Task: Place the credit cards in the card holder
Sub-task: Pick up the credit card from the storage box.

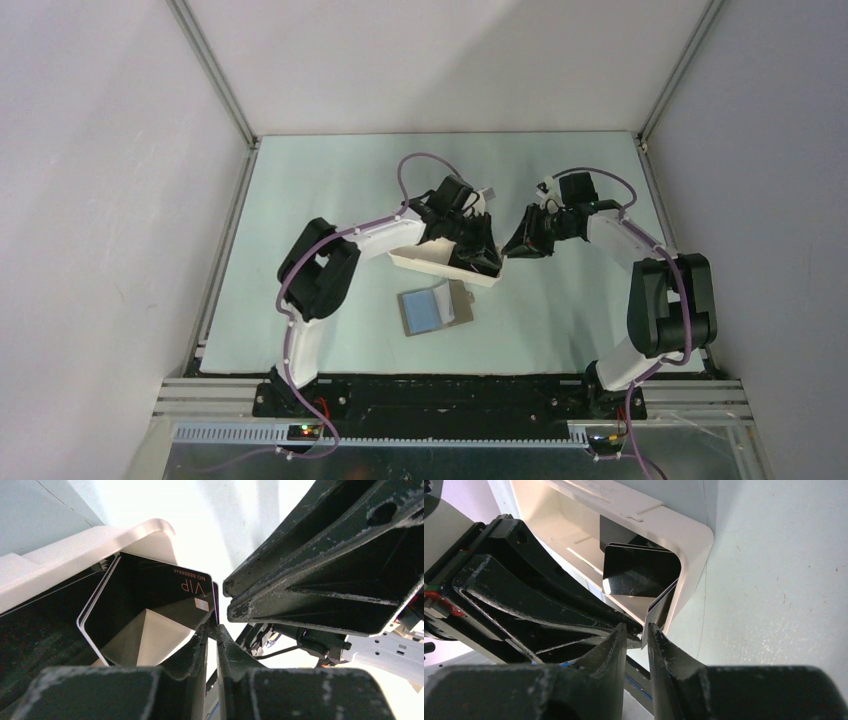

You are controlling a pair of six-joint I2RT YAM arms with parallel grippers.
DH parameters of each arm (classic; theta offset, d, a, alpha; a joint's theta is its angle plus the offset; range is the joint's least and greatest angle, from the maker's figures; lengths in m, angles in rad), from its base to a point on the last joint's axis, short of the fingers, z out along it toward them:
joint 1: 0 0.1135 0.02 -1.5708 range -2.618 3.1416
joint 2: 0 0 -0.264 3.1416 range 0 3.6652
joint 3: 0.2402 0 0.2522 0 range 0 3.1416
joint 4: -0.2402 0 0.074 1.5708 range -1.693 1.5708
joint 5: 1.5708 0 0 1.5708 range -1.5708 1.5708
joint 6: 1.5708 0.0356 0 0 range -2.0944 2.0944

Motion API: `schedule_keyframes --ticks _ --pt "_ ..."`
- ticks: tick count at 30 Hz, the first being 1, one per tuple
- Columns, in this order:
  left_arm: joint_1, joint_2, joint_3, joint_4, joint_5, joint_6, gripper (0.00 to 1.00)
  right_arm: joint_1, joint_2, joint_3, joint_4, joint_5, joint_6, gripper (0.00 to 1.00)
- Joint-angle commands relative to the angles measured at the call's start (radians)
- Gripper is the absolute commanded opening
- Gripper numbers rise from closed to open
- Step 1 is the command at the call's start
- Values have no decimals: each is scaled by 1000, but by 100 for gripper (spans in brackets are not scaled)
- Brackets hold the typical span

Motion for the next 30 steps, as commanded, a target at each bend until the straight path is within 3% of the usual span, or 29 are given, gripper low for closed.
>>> schedule_keyframes --ticks 1,10,24,30 --pt "3 22 -27 24 25 -9 18 -2 17 -1 18 3 -7 26" --pt "4 25 -38 39 31 -10 31 -2 10 0 5 5 -14 26" --pt "5 24 -53 46 10 -11 17 -1 5 -10 -15 30 -34 24" --pt "7 23 -54 48 6 -11 16 -2 1 -14 -20 36 -40 26"
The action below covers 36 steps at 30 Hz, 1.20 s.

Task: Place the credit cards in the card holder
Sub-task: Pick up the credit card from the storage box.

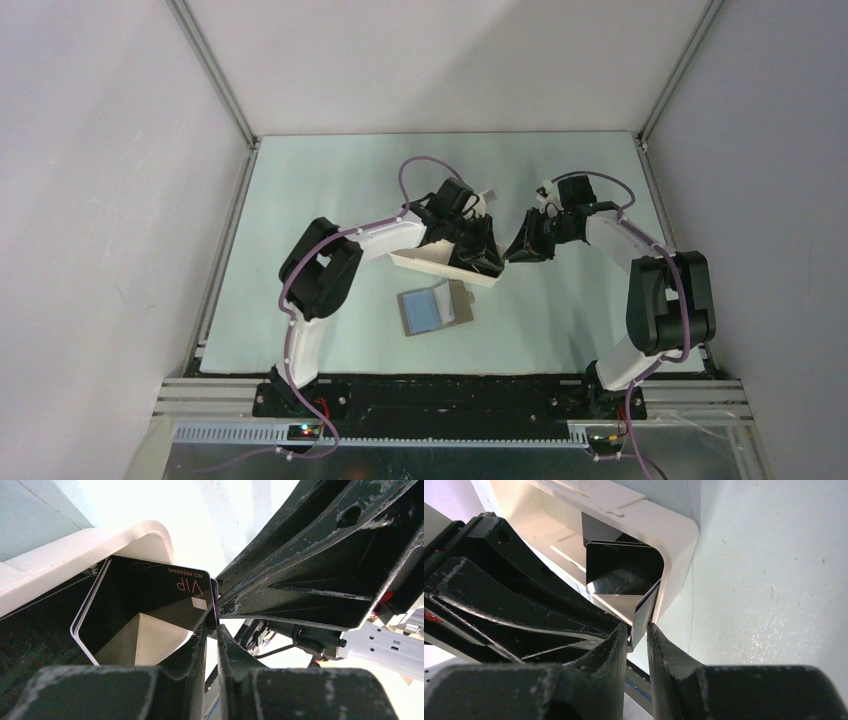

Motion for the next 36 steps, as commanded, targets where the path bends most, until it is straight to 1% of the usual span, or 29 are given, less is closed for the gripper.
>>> schedule_keyframes --ticks 1,11,13,16,25,30,32,34,36 --pt "7 11 -25 -20 -32 13 16 -2 -14 -2 -7 9 -21 26" --pt "7 11 -31 -19 -35 16 14 -12 -37 -14 -5 -10 -17 26" --pt "7 11 -30 -19 -34 16 13 -16 -42 -16 -7 -7 -17 25" --pt "7 12 -31 -20 -35 15 13 -18 -40 -18 -7 -9 -19 17" --pt "6 13 -32 -19 -38 14 13 -19 -33 -18 -2 -9 -15 13" --pt "7 10 -34 -19 -42 15 14 -18 -28 -19 -7 -3 -18 1" --pt "8 10 -36 -19 -44 14 14 -19 -28 -18 -8 -4 -20 0" --pt "11 7 -40 -19 -49 13 16 -18 -29 -18 -10 0 -21 0" --pt "13 0 -43 -20 -58 11 20 -19 -28 -19 -12 6 -25 0"
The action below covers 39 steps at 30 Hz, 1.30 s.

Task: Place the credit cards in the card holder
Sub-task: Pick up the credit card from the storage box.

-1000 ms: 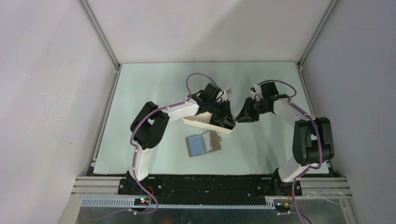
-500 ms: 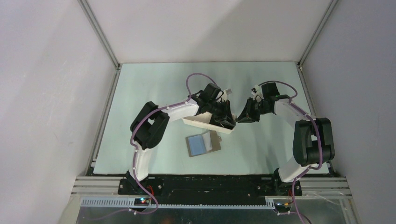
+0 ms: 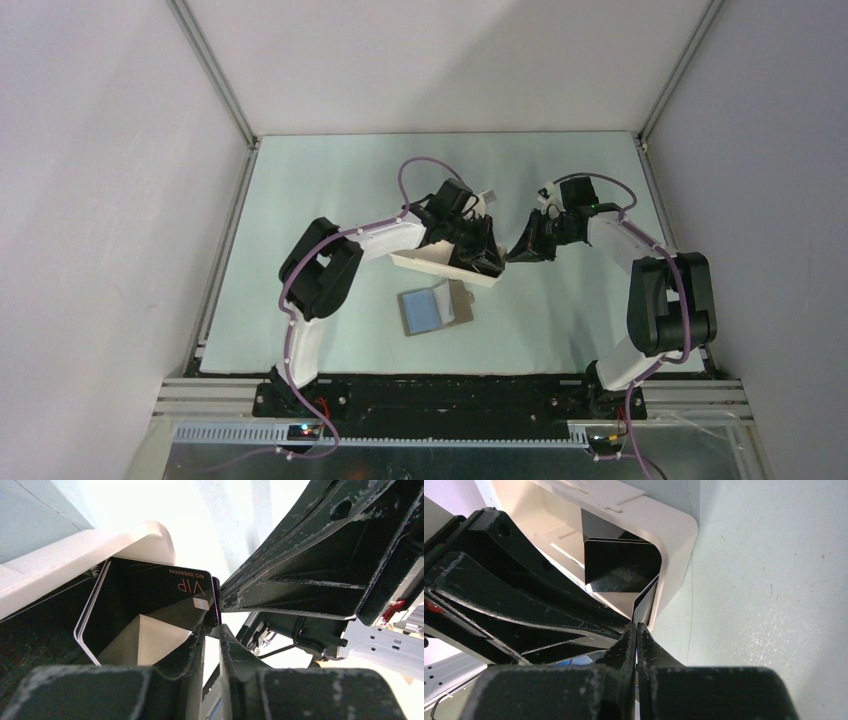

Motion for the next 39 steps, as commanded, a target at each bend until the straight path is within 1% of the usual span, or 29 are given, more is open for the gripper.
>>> schedule_keyframes --ticks 1,3,4,6,7,12,16,18,22,24,26,30,39 --pt "14 -6 -36 -40 -67 10 22 -7 -20 -5 -14 27 -20 0" --pt "20 -16 -41 -39 -77 8 29 -6 -17 -5 -17 29 -24 0" --pt "26 -19 -45 -39 -82 8 36 -7 -14 -4 -18 28 -25 0" --pt "32 -27 -46 -39 -84 7 42 -6 -13 -4 -20 29 -27 0" --pt "34 -29 -45 -40 -82 7 44 -6 -11 -4 -21 29 -27 0" --pt "36 -27 -41 -39 -79 7 45 -6 -11 -5 -23 28 -31 0" --pt "38 -24 -45 -39 -82 7 43 -6 -9 -6 -26 28 -34 0" --pt "41 -25 -47 -39 -84 7 39 -6 -6 -6 -24 28 -35 0" --pt "41 -34 -52 -40 -104 12 29 -5 -4 -6 -19 24 -32 0" --pt "43 -46 -61 -40 -124 13 21 -6 -4 -5 -17 22 -33 0" --pt "42 -62 -68 -42 -147 15 19 -6 -6 -6 -17 20 -31 0" --pt "43 -88 -61 -69 -195 25 17 -7 -10 -6 -16 19 -28 0" --pt "44 -124 -24 -176 -297 50 17 -6 -16 -6 -15 18 -26 0"
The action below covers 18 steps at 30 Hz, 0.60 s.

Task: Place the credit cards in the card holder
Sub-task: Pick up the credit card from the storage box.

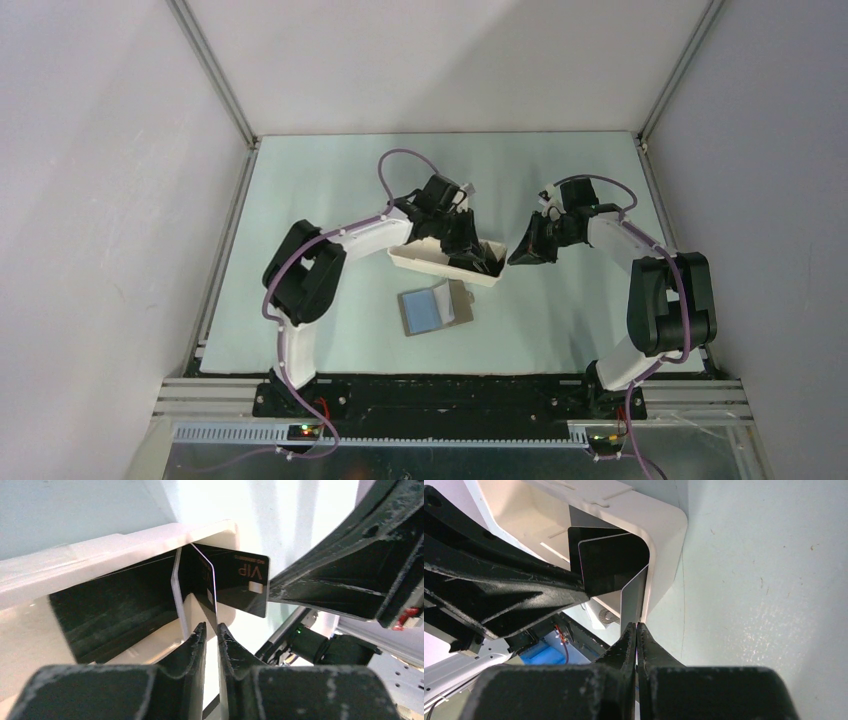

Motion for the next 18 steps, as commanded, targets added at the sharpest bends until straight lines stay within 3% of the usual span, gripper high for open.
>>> schedule_keyframes --ticks 1,14,18 --pt "6 -37 27 -90 -118 47 17 -3 -18 -1 2 -1 -14 0" --pt "-4 -7 90 -112 -64 78 26 -5 -28 -1 4 -6 -15 0" --pt "-4 0 103 -111 -52 77 27 -5 -57 0 8 -4 -7 7"
